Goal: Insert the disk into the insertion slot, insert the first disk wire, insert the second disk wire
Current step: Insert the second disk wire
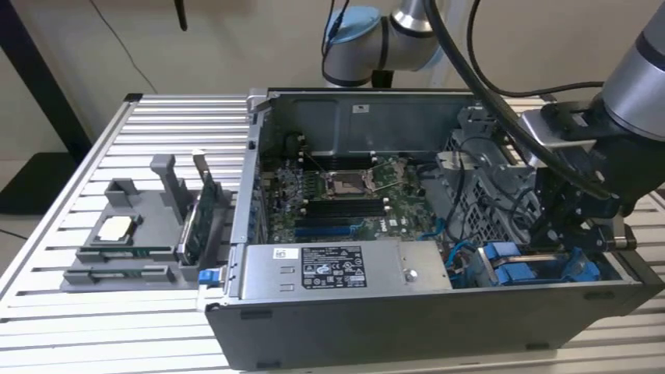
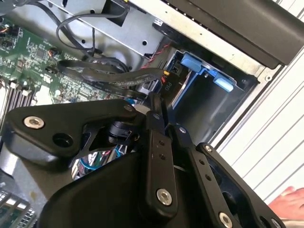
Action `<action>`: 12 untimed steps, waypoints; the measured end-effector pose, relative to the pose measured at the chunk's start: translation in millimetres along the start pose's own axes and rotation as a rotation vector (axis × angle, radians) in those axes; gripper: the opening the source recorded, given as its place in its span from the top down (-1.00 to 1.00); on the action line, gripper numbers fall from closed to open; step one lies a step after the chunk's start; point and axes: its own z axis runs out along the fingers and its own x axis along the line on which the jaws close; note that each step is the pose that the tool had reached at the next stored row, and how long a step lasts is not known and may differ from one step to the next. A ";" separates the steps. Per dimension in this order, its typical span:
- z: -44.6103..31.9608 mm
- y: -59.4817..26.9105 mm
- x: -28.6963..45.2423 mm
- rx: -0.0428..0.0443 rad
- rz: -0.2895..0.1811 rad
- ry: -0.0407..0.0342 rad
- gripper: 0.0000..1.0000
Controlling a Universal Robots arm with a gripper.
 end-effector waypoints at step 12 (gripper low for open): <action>-27.6 -1.7 -3.4 0.0045 -0.001 -0.0004 0.52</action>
